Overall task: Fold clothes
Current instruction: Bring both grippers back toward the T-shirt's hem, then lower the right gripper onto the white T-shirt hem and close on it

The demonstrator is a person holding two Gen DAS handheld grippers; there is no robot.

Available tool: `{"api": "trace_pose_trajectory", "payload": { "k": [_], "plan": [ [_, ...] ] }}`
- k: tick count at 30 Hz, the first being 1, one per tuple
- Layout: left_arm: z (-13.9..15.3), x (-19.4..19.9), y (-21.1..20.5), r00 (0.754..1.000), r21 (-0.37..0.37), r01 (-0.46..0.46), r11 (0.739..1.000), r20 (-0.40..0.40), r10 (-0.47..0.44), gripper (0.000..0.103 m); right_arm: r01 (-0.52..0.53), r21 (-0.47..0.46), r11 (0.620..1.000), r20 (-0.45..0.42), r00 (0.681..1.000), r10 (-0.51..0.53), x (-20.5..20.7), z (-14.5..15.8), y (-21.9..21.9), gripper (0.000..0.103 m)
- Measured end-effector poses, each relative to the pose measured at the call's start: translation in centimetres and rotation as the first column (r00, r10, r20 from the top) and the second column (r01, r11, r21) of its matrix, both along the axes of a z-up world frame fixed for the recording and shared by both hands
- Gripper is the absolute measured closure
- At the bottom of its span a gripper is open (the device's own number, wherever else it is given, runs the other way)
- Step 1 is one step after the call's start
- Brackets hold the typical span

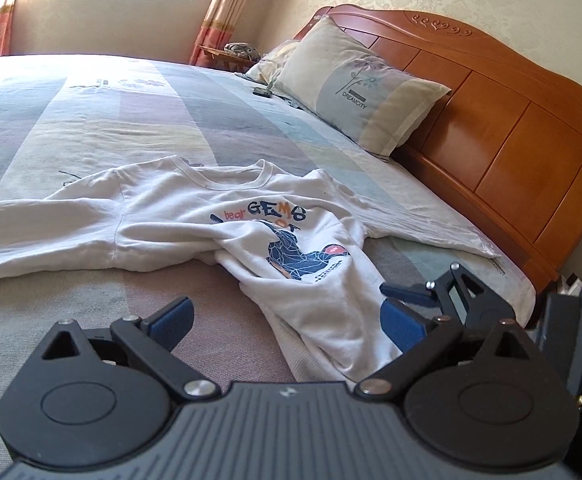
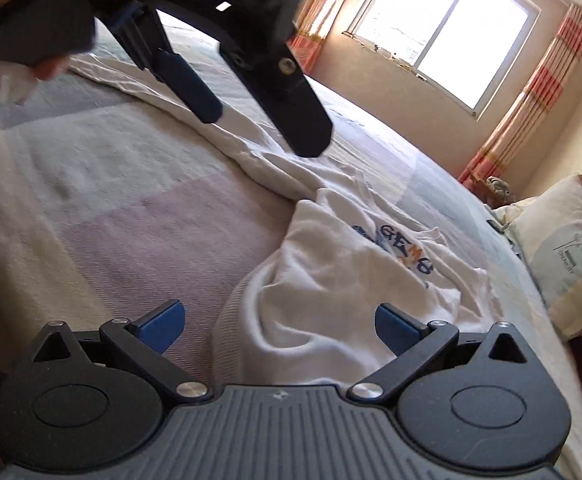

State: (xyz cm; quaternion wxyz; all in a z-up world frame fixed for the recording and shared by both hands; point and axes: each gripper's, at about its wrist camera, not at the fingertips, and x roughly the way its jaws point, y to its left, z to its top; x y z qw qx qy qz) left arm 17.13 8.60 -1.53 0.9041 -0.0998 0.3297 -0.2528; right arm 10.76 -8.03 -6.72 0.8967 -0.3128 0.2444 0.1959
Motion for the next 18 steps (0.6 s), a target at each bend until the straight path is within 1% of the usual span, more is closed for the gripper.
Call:
{"api": "trace_pose_trajectory", "payload": {
  "k": [3, 6, 8, 10, 13, 16, 18],
  "plan": [
    [0.0, 0.3, 0.8, 0.999, -0.014, -0.033, 0.999, -0.002, 0.033, 0.004, 0.057, -0.051, 0.997, 0.028, 0.998, -0.056, 3.8, 0.6, -1.0, 0.000],
    [-0.1, 0.6, 1.5, 0.998, -0.027, -0.055, 0.998, -0.007, 0.055, 0.004, 0.103, -0.038, 0.994, 0.022, 0.995, -0.102, 7.9, 2.0, -2.6, 0.000],
    [-0.2, 0.8, 1.7, 0.998, -0.029, -0.065, 0.997, -0.013, 0.064, 0.004, 0.148, 0.003, 0.989, 0.000, 0.989, -0.148, 11.0, 2.9, -4.0, 0.000],
    [-0.4, 0.9, 1.8, 0.997, -0.025, -0.069, 0.997, -0.020, 0.068, 0.004, 0.207, 0.055, 0.977, -0.023, 0.978, -0.206, 14.3, 3.5, -5.8, 0.000],
    [-0.7, 1.1, 1.8, 0.997, -0.018, -0.070, 0.997, -0.027, 0.069, 0.004, 0.294, 0.082, 0.952, -0.054, 0.955, -0.290, 18.6, 3.1, -8.1, 0.000],
    [-0.6, 1.1, 1.8, 0.997, -0.017, -0.069, 0.997, -0.026, 0.069, 0.004, 0.369, 0.085, 0.926, -0.103, 0.927, -0.360, 21.2, 2.6, -10.3, 0.000],
    [-0.6, 1.0, 1.8, 0.997, -0.019, -0.070, 0.997, -0.023, 0.070, 0.004, 0.399, 0.117, 0.910, -0.158, 0.912, -0.380, 22.0, 2.7, -11.5, 0.000]
  ]
}}
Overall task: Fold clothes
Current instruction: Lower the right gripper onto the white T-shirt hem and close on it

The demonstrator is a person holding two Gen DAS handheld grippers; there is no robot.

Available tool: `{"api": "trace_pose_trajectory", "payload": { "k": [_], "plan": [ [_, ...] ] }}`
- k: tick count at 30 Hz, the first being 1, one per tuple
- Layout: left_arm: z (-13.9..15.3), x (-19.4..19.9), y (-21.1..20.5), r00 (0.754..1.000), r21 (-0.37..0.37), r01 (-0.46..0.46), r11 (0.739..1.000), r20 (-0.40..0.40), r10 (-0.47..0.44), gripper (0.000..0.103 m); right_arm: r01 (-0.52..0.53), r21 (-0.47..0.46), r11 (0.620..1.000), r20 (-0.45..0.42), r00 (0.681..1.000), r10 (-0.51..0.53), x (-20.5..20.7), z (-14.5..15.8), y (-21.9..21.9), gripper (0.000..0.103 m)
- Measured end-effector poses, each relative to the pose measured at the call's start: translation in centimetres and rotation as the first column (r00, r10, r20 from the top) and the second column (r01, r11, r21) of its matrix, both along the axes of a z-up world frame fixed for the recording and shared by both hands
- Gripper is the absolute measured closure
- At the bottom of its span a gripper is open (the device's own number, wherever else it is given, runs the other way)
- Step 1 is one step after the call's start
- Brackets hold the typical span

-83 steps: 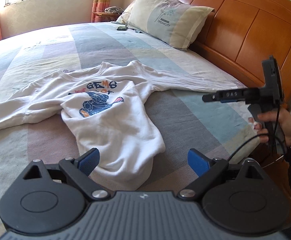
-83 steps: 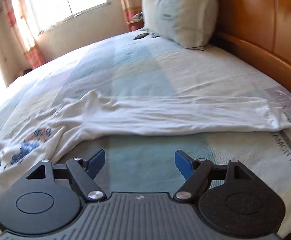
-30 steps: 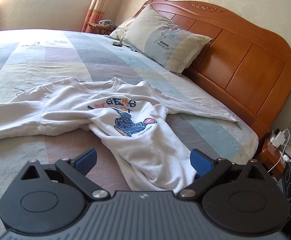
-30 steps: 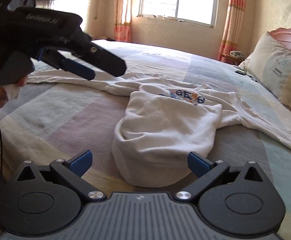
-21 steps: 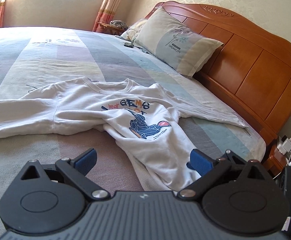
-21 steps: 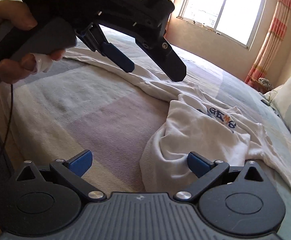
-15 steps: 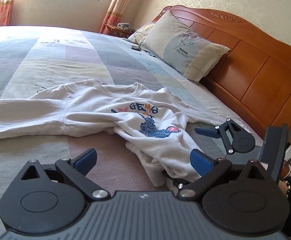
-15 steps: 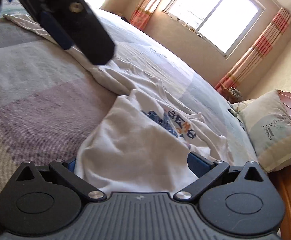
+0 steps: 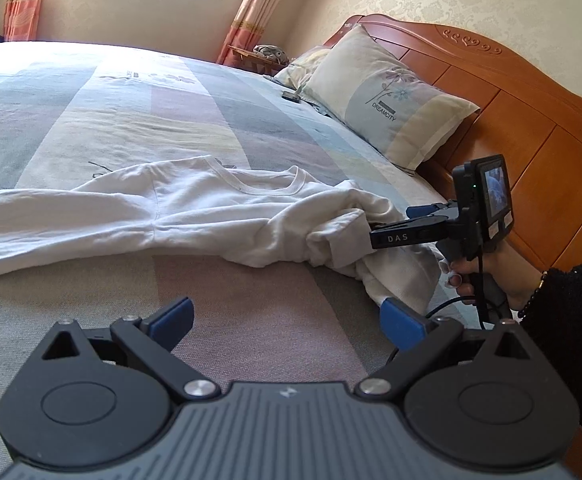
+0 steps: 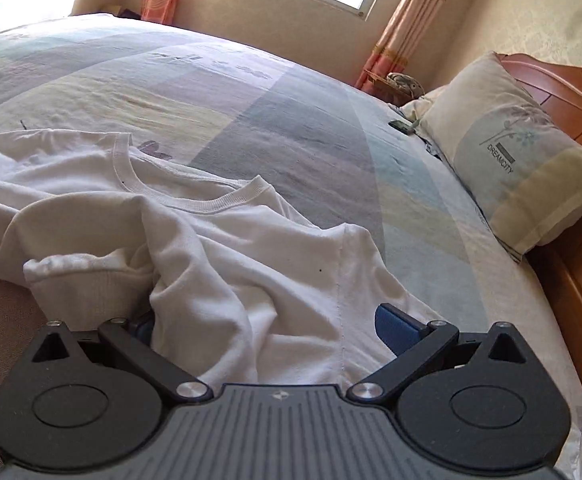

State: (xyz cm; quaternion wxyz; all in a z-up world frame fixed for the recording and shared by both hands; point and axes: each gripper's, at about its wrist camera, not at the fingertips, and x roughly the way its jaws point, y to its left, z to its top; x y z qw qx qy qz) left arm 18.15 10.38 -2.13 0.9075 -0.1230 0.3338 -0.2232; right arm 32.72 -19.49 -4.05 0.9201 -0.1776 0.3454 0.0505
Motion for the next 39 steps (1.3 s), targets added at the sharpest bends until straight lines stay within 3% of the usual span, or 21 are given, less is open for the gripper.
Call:
{"api": "trace_pose_trajectory", "payload": {
  "k": [2, 5, 6, 9, 13, 16, 17, 18, 20, 21, 25, 27, 28, 29, 30, 32, 34, 39],
  "plan": [
    [0.0, 0.0, 0.0, 1.000, -0.002, 0.000, 1.000, 0.002, 0.000, 0.004, 0.023, 0.063, 0.998, -0.039, 0.999, -0.021, -0.2, 0.5, -0.7, 0.000],
    [0.0, 0.0, -0.1, 1.000, 0.002, 0.002, 1.000, -0.001, -0.002, 0.004, 0.011, 0.129, 0.992, -0.020, 1.000, -0.009, -2.1, 2.2, -1.0, 0.000],
    [-0.1, 0.0, -0.2, 1.000, 0.005, 0.003, 1.000, -0.002, -0.003, 0.004, -0.023, 0.113, 0.993, 0.006, 1.000, 0.023, -3.2, 2.8, -0.5, 0.000],
    [-0.1, 0.1, -0.4, 1.000, 0.019, 0.009, 1.000, -0.006, -0.009, 0.004, -0.152, -0.008, 0.988, 0.092, 0.984, 0.153, -6.8, 4.0, 1.6, 0.000],
    [-0.2, -0.1, -0.5, 1.000, 0.030, 0.009, 1.000, -0.002, -0.009, 0.004, -0.264, -0.230, 0.937, 0.211, 0.926, 0.313, -11.7, 4.7, 5.0, 0.000],
    [-0.1, -0.1, -0.2, 1.000, 0.024, -0.002, 1.000, -0.002, 0.002, 0.004, -0.427, -0.285, 0.858, 0.192, 0.851, 0.488, -14.5, 4.8, 7.3, 0.001],
    [-0.1, -0.1, -0.1, 1.000, 0.025, -0.006, 1.000, -0.003, 0.006, 0.004, -0.478, -0.310, 0.822, 0.170, 0.823, 0.542, -15.2, 4.6, 8.2, 0.006],
    [-0.1, -0.1, -0.1, 1.000, 0.027, -0.009, 1.000, -0.003, 0.009, 0.004, -0.516, -0.352, 0.781, 0.121, 0.802, 0.584, -15.4, 3.8, 9.1, 0.021],
    [-0.1, -0.2, 0.0, 1.000, 0.029, -0.009, 1.000, -0.002, 0.009, 0.004, -0.549, -0.451, 0.703, 0.037, 0.776, 0.630, -15.4, 1.8, 10.9, 0.036],
    [-0.1, -0.2, 0.0, 1.000, 0.029, -0.007, 1.000, -0.002, 0.007, 0.004, -0.556, -0.507, 0.658, 0.010, 0.760, 0.650, -15.1, 0.5, 11.8, 0.036],
    [-0.1, -0.1, 0.4, 1.000, 0.025, -0.014, 1.000, -0.004, 0.014, 0.004, -0.539, -0.656, 0.529, -0.076, 0.744, 0.663, -13.1, -3.7, 13.4, 0.036],
    [-0.1, -0.1, 0.5, 1.000, 0.022, -0.017, 1.000, -0.003, 0.017, 0.004, -0.518, -0.701, 0.489, -0.110, 0.757, 0.644, -12.0, -5.0, 13.6, 0.046],
    [-0.1, -0.1, 0.5, 1.000, 0.020, -0.017, 1.000, -0.003, 0.017, 0.004, -0.517, -0.695, 0.500, -0.114, 0.765, 0.634, -11.8, -4.9, 13.5, 0.052],
    [-0.1, -0.1, 0.5, 1.000, 0.019, -0.017, 1.000, -0.002, 0.017, 0.004, -0.516, -0.688, 0.510, -0.117, 0.773, 0.624, -11.6, -4.8, 13.5, 0.074],
    [-0.1, -0.1, 0.6, 1.000, 0.018, -0.018, 1.000, -0.001, 0.018, 0.004, -0.515, -0.682, 0.520, -0.121, 0.780, 0.613, -11.5, -4.7, 13.4, 0.088],
    [0.0, -0.1, 0.6, 1.000, 0.015, -0.019, 1.000, 0.002, 0.019, 0.004, -0.517, -0.657, 0.549, -0.126, 0.793, 0.597, -11.3, -4.2, 13.2, 0.088],
    [0.1, -0.2, 0.8, 1.000, 0.007, -0.022, 1.000, 0.007, 0.022, 0.004, -0.552, -0.563, 0.615, -0.126, 0.793, 0.596, -12.0, -2.3, 12.8, 0.088],
    [0.5, -0.3, 1.2, 0.999, -0.014, -0.037, 0.999, 0.016, 0.037, 0.004, -0.630, -0.220, 0.745, -0.135, 0.776, 0.616, -13.6, 2.9, 11.6, 0.088]
  ]
}}
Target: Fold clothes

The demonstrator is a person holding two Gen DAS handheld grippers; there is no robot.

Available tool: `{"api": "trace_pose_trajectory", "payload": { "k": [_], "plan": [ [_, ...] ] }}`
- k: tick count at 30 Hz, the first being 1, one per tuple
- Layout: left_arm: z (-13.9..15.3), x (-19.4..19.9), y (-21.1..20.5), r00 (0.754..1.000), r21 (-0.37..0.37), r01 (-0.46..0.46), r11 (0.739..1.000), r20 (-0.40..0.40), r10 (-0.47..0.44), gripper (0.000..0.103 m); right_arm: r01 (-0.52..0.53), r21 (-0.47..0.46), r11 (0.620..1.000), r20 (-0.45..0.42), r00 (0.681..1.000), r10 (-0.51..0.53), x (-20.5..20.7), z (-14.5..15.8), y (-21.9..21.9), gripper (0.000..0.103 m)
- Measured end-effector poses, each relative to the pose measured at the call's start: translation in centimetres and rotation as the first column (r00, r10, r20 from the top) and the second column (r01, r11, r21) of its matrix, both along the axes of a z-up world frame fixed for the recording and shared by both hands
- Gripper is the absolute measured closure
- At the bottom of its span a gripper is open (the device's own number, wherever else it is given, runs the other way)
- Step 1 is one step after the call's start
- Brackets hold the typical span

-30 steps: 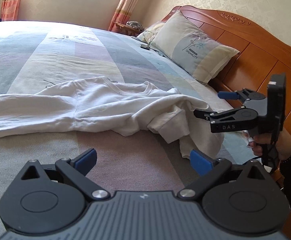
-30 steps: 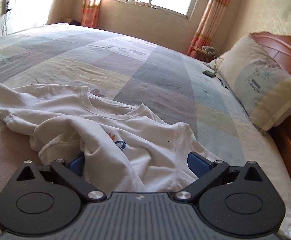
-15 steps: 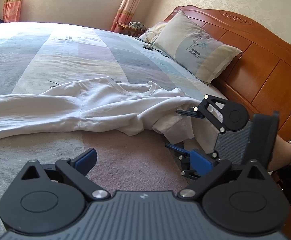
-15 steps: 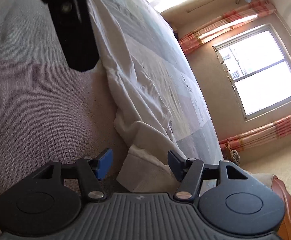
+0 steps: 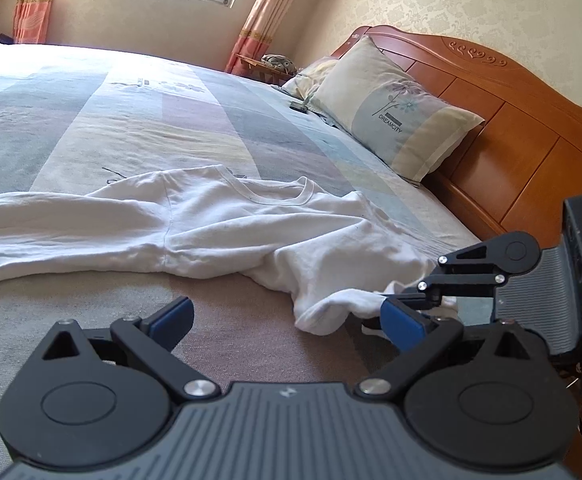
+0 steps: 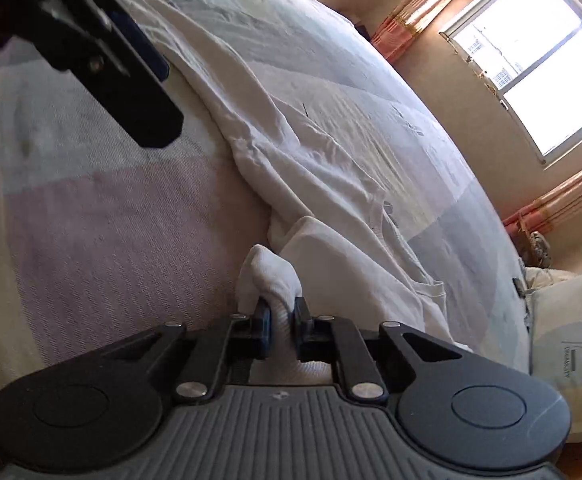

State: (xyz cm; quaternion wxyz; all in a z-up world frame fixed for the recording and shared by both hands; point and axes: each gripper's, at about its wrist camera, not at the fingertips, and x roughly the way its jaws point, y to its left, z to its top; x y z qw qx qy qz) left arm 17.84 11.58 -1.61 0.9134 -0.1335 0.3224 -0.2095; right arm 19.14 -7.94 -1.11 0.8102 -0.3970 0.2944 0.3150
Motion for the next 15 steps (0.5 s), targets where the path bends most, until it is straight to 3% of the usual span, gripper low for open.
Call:
{"api": "trace_pose_trajectory", "payload": {
  "k": [5, 15],
  "plan": [
    [0.3, -0.2, 0.6, 1.000, -0.021, -0.011, 1.000, 0.008, 0.011, 0.004, 0.017, 0.244, 0.970, -0.208, 0.978, 0.035, -1.3, 3.2, -1.0, 0.088],
    [0.9, -0.7, 1.5, 0.999, -0.053, -0.016, 0.998, 0.036, 0.018, 0.004, -0.005, 0.421, 0.907, -0.430, 0.879, 0.204, -4.4, 2.6, 2.1, 0.088]
  ]
}}
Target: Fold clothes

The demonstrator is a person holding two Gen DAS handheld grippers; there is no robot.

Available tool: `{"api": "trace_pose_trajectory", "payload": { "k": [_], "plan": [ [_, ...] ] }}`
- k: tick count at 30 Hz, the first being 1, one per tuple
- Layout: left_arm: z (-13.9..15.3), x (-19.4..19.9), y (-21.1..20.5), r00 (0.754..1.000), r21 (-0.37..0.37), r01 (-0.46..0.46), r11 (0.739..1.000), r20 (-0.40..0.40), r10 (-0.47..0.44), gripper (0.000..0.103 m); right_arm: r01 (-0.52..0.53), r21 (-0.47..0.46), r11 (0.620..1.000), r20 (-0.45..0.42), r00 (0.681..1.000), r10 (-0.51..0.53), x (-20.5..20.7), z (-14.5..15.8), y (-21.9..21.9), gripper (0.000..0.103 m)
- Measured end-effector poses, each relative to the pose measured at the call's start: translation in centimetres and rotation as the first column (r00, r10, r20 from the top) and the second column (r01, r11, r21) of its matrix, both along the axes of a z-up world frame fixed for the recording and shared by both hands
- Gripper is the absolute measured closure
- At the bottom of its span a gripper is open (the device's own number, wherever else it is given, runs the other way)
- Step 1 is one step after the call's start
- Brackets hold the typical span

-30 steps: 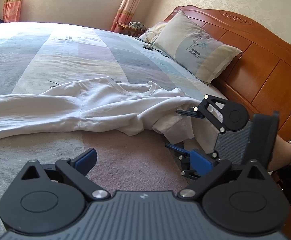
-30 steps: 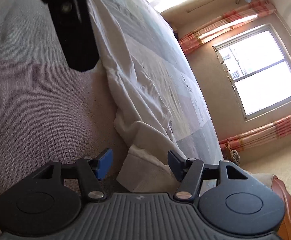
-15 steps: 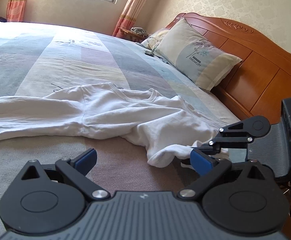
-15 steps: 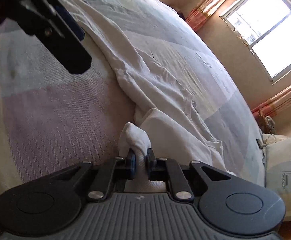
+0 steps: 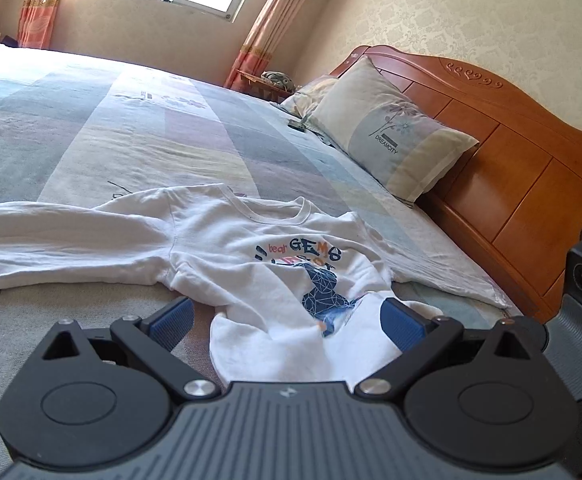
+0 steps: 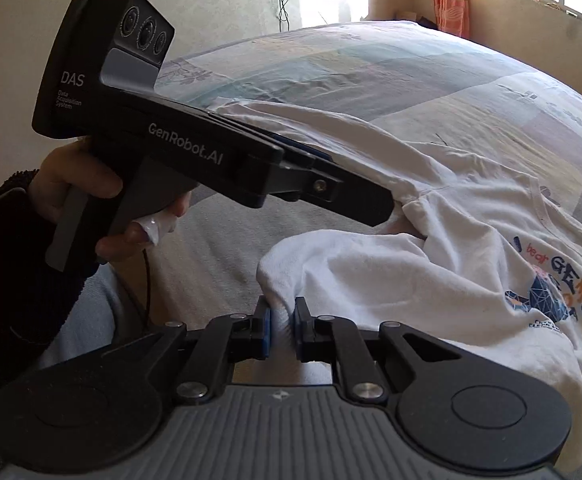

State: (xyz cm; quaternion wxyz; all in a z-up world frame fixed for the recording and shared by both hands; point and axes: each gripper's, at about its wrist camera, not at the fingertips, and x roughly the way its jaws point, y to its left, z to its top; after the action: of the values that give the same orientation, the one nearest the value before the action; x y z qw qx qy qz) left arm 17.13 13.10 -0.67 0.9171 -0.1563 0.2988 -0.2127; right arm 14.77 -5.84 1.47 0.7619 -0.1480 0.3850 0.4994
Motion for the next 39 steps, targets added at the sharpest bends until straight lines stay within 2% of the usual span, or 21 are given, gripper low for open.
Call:
{"api": "trace_pose_trajectory", "payload": {
  "k": [2, 3, 5, 8, 12, 15, 18, 21, 23, 25, 28, 31, 33, 37, 39],
  "plan": [
    [0.0, 0.0, 0.3, 1.000, -0.007, -0.008, 1.000, 0.001, 0.008, 0.004, -0.020, 0.048, 0.999, -0.051, 0.998, 0.023, -0.5, -0.2, 0.5, 0.087],
    [0.0, 0.0, 0.4, 1.000, -0.009, -0.012, 1.000, 0.000, 0.012, 0.004, -0.027, 0.065, 0.998, -0.071, 0.997, 0.032, -0.6, -0.4, 0.8, 0.082],
    [0.0, 0.1, 0.5, 1.000, -0.012, -0.016, 1.000, -0.001, 0.016, 0.004, -0.040, 0.068, 0.997, -0.091, 0.995, 0.046, -0.9, -1.0, 1.2, 0.073],
    [-0.1, 0.1, 0.3, 1.000, -0.007, -0.009, 1.000, -0.002, 0.009, 0.004, -0.031, 0.073, 0.997, -0.092, 0.995, 0.038, -1.4, -1.4, 1.2, 0.069],
    [-0.2, 0.2, -0.2, 1.000, 0.007, -0.002, 1.000, -0.011, 0.002, 0.004, 0.057, 0.105, 0.993, -0.056, 0.997, -0.051, -1.9, -0.9, -0.6, 0.045],
    [-0.4, 0.3, -0.9, 1.000, 0.014, 0.022, 1.000, -0.017, -0.022, 0.004, 0.190, 0.148, 0.971, -0.052, 0.981, -0.184, -1.6, -0.6, -3.8, 0.040],
    [-0.7, 0.5, -2.1, 0.998, 0.032, 0.056, 0.998, -0.024, -0.055, 0.004, 0.381, 0.175, 0.908, -0.056, 0.924, -0.377, -1.3, -1.1, -8.2, 0.027],
    [-1.0, 0.6, -3.0, 0.996, 0.041, 0.078, 0.996, -0.033, -0.077, 0.004, 0.567, 0.191, 0.802, -0.090, 0.823, -0.561, -1.3, -2.2, -13.3, 0.026],
    [-1.3, 0.8, -3.6, 0.995, 0.047, 0.092, 0.995, -0.041, -0.091, 0.004, 0.654, 0.186, 0.734, -0.103, 0.756, -0.647, -1.7, -3.6, -16.1, 0.026],
    [-1.6, 0.9, -4.3, 0.993, 0.054, 0.107, 0.993, -0.051, -0.104, 0.004, 0.715, 0.167, 0.679, -0.101, 0.698, -0.709, -1.9, -5.1, -18.3, 0.026],
    [-2.0, 1.1, -5.6, 0.989, 0.079, 0.135, 0.988, -0.063, -0.130, 0.004, 0.754, 0.142, 0.641, -0.086, 0.655, -0.751, -1.7, -7.0, -19.9, 0.026],
    [-2.4, 1.3, -6.7, 0.986, 0.104, 0.158, 0.982, -0.075, -0.151, 0.004, 0.751, 0.152, 0.642, -0.043, 0.654, -0.755, -1.0, -8.1, -19.8, 0.026],
    [-2.5, 1.4, -7.1, 0.984, 0.117, 0.165, 0.979, -0.080, -0.157, 0.004, 0.737, 0.151, 0.659, -0.011, 0.667, -0.745, -0.3, -8.4, -19.2, 0.026],
    [-2.7, 1.6, -7.2, 0.986, 0.126, 0.155, 0.980, -0.082, -0.146, 0.004, 0.645, 0.154, 0.748, 0.085, 0.746, -0.661, 1.3, -7.6, -16.0, 0.027],
    [-2.7, 1.7, -7.0, 0.987, 0.127, 0.145, 0.981, -0.085, -0.134, 0.004, 0.604, 0.154, 0.782, 0.129, 0.772, -0.622, 2.6, -7.2, -14.1, 0.028]
  ]
}}
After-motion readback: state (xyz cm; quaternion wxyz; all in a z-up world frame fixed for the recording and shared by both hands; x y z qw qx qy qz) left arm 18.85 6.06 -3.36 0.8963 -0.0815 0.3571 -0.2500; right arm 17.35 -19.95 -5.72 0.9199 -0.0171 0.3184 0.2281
